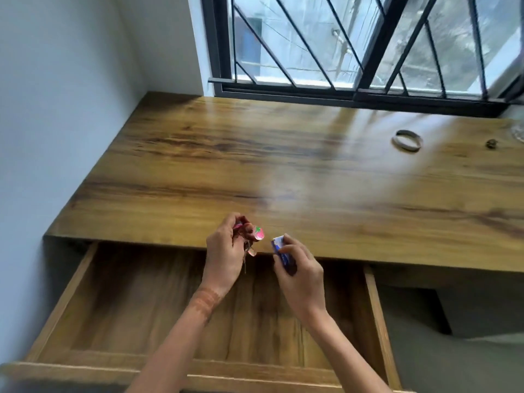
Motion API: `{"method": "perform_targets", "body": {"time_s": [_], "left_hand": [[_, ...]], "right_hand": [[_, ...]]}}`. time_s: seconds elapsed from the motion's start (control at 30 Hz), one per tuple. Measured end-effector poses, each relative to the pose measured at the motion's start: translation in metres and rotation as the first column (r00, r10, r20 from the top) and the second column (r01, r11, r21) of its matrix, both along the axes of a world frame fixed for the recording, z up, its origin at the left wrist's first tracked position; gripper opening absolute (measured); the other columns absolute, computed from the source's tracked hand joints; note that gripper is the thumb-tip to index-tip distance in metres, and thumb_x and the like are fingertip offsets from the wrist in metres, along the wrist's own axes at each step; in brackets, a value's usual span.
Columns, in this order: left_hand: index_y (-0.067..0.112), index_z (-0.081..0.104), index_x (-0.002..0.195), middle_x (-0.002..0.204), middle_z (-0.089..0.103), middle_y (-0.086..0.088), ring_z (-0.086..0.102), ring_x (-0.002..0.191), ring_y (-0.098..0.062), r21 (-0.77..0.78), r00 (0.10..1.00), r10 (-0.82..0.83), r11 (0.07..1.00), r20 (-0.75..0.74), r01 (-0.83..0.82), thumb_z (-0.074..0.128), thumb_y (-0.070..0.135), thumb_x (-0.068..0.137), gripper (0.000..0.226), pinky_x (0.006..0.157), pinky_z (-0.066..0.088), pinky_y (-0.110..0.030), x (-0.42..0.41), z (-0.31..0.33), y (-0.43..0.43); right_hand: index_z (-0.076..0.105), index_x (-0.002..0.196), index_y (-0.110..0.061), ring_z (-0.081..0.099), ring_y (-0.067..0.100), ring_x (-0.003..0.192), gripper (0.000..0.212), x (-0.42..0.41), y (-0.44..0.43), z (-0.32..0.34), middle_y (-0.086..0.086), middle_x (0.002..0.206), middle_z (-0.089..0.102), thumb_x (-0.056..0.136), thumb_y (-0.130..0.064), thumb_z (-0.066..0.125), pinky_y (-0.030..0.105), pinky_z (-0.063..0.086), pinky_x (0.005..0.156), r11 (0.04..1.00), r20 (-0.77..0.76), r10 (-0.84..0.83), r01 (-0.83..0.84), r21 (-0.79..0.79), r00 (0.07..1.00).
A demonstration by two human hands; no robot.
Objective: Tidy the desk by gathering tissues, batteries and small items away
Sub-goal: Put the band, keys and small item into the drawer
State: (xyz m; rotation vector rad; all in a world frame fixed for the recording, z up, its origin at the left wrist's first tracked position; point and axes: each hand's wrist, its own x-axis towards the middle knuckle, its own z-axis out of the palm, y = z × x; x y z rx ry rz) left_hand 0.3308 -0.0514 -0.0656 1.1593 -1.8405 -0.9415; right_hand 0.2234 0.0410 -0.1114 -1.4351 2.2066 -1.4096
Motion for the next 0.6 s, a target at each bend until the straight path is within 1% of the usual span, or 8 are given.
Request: {"method": "perform_targets", "body": {"time_s": [0.07, 0.1, 0.23, 0.3, 0.37, 0.47, 0.53, 0.6], "left_hand": [[0.019, 0.054, 0.086, 0.074, 0.060, 0.017, 0.058, 0.066, 0.013, 0.066, 0.999, -0.032, 0.997, -0.002, 0.032, 0.045, -0.014, 0.082, 0.034, 0.060, 0.040, -0.001, -0.003, -0.009, 0.030], [0.018, 0.053, 0.083, 0.072, 0.061, 0.014, 0.057, 0.063, 0.014, 0.110, 0.999, -0.039, 0.993, 0.000, 0.039, 0.045, -0.014, 0.083, 0.033, 0.057, 0.041, -0.002, -0.004, -0.015, 0.043], [0.013, 0.054, 0.083, 0.078, 0.062, -0.001, 0.058, 0.058, -0.003, 0.283, 0.995, -0.058, 0.958, 0.077, 0.034, 0.046, -0.005, 0.090, 0.021, 0.044, 0.042, -0.008, -0.011, -0.047, 0.089], [0.013, 0.055, 0.084, 0.081, 0.062, -0.002, 0.057, 0.065, -0.005, 0.355, 0.992, -0.056, 0.935, 0.112, 0.013, 0.048, 0.003, 0.092, 0.014, 0.042, 0.045, -0.011, -0.015, -0.062, 0.102], [0.011, 0.055, 0.085, 0.075, 0.059, 0.003, 0.058, 0.068, -0.009, 0.398, 0.991, -0.031, 0.917, 0.128, -0.022, 0.050, 0.006, 0.093, 0.011, 0.046, 0.048, -0.016, -0.021, -0.071, 0.110], [0.009, 0.056, 0.085, 0.072, 0.058, 0.006, 0.060, 0.071, -0.008, 0.448, 0.988, -0.001, 0.891, 0.154, -0.069, 0.051, 0.007, 0.092, 0.008, 0.050, 0.051, -0.015, -0.028, -0.083, 0.110], [0.007, 0.060, 0.094, 0.086, 0.067, -0.003, 0.065, 0.085, -0.017, 0.477, 0.982, -0.024, 0.876, 0.188, -0.070, 0.053, 0.011, 0.092, 0.009, 0.065, 0.054, -0.025, -0.034, -0.094, 0.104], [0.004, 0.062, 0.106, 0.101, 0.066, -0.012, 0.062, 0.093, -0.021, 0.474, 0.963, -0.066, 0.878, 0.260, -0.068, 0.055, 0.014, 0.091, 0.019, 0.065, 0.046, -0.016, -0.037, -0.099, 0.099]], "right_hand": [[0.064, 0.089, -0.007, 0.059, 0.009, 0.101, 0.017, 0.000, 0.035, -0.007, 0.004, 0.112, 0.064, 0.075, -0.002, 0.072, 0.003, 0.041, 0.086, 0.997, 0.040, -0.063, 0.062, 0.045, 0.997], [0.063, 0.090, -0.009, 0.060, 0.008, 0.097, 0.018, -0.001, 0.048, -0.014, 0.001, 0.108, 0.063, 0.075, -0.004, 0.072, 0.001, 0.043, 0.082, 0.992, 0.053, -0.090, 0.084, 0.092, 0.995], [0.059, 0.093, -0.014, 0.061, 0.012, 0.085, 0.017, -0.011, 0.085, -0.045, -0.002, 0.096, 0.058, 0.080, -0.010, 0.069, 0.019, 0.054, 0.074, 0.934, 0.067, -0.190, 0.159, 0.318, 0.980], [0.059, 0.101, -0.012, 0.060, 0.013, 0.091, 0.018, -0.017, 0.091, -0.053, 0.000, 0.101, 0.057, 0.084, -0.011, 0.065, 0.014, 0.049, 0.074, 0.890, 0.085, -0.217, 0.161, 0.426, 0.972], [0.057, 0.111, -0.009, 0.058, 0.012, 0.098, 0.024, -0.021, 0.094, -0.059, 0.003, 0.112, 0.055, 0.087, -0.012, 0.060, 0.014, 0.045, 0.078, 0.850, 0.074, -0.218, 0.152, 0.504, 0.973], [0.057, 0.113, -0.009, 0.057, 0.018, 0.107, 0.025, -0.023, 0.092, -0.064, 0.007, 0.127, 0.050, 0.088, -0.013, 0.059, 0.024, 0.050, 0.087, 0.808, 0.033, -0.193, 0.140, 0.573, 0.981], [0.059, 0.109, -0.011, 0.058, 0.020, 0.107, 0.021, -0.024, 0.089, -0.063, 0.009, 0.133, 0.048, 0.088, -0.013, 0.059, 0.026, 0.051, 0.087, 0.778, 0.004, -0.183, 0.142, 0.612, 0.983], [0.059, 0.110, -0.011, 0.056, 0.023, 0.113, 0.021, -0.024, 0.086, -0.062, 0.010, 0.140, 0.043, 0.089, -0.011, 0.057, 0.028, 0.049, 0.090, 0.752, -0.020, -0.173, 0.145, 0.643, 0.985]]}}
